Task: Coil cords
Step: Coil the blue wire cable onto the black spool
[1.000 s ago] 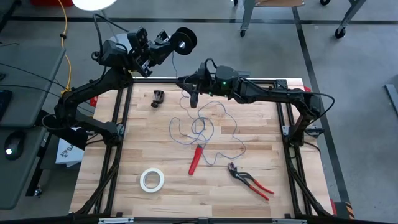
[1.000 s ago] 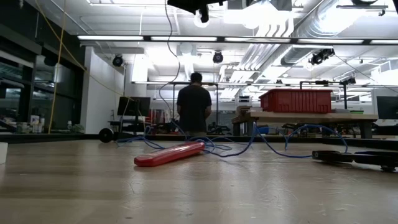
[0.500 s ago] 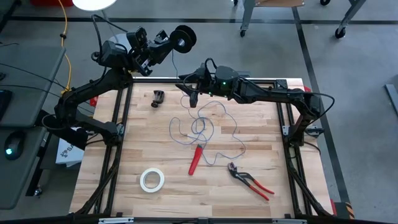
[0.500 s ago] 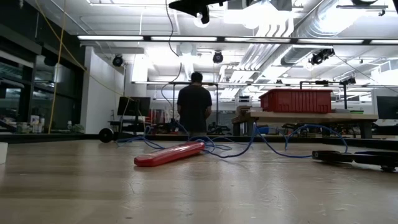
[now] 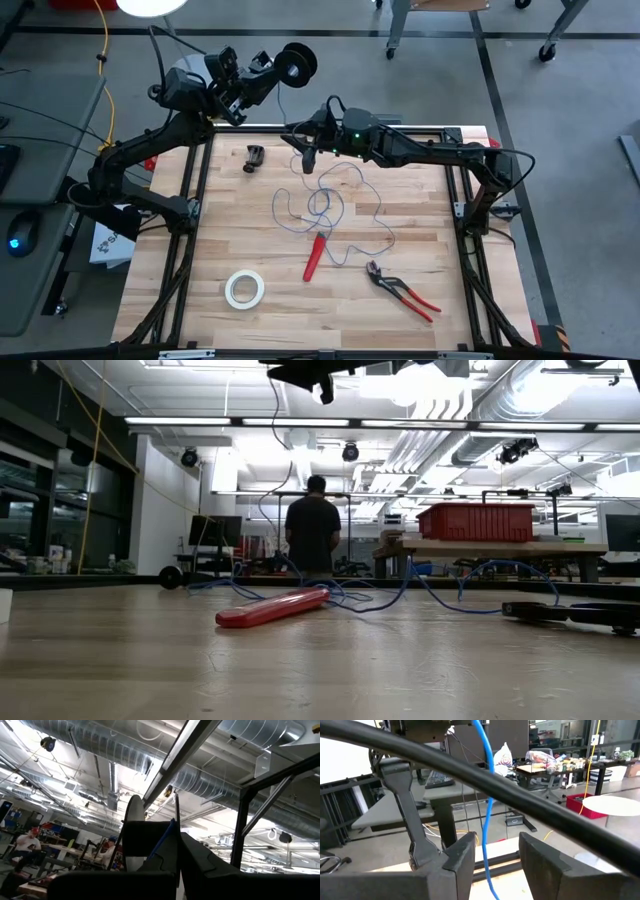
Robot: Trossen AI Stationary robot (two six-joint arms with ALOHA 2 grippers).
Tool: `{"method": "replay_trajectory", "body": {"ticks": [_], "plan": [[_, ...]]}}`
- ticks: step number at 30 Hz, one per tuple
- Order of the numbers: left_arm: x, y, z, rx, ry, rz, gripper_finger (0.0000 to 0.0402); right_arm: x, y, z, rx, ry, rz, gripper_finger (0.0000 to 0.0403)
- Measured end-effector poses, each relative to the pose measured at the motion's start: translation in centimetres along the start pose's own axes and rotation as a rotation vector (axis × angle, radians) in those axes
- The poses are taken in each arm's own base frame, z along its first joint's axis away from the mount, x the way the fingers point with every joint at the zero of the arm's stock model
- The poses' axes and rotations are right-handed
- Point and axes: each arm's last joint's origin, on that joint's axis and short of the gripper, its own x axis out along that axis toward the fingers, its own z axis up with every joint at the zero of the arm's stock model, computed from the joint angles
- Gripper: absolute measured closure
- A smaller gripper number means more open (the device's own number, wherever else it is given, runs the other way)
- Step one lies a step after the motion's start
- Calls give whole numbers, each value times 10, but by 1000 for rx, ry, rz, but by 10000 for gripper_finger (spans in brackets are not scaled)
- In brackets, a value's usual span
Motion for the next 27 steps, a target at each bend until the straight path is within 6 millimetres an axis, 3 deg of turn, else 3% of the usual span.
{"method": "replay_trajectory", "body": {"ticks": [7, 9, 12, 17, 27], "plan": [[1, 2, -3, -6, 6, 9, 401, 0, 0, 0, -1, -2, 11, 272], [1, 3, -3, 10, 9, 11, 401, 0, 1, 0, 0, 1, 14, 299], [0, 4, -2, 27, 12, 20, 401, -5, 4, 3, -1, 20, 17, 376], [-5, 13, 1, 22, 61, 56, 401, -28, 5, 20, -12, 88, 16, 400], [-30, 24, 26, 16, 157, 170, 401, -86, 6, 53, -62, 212, 20, 402]]}}
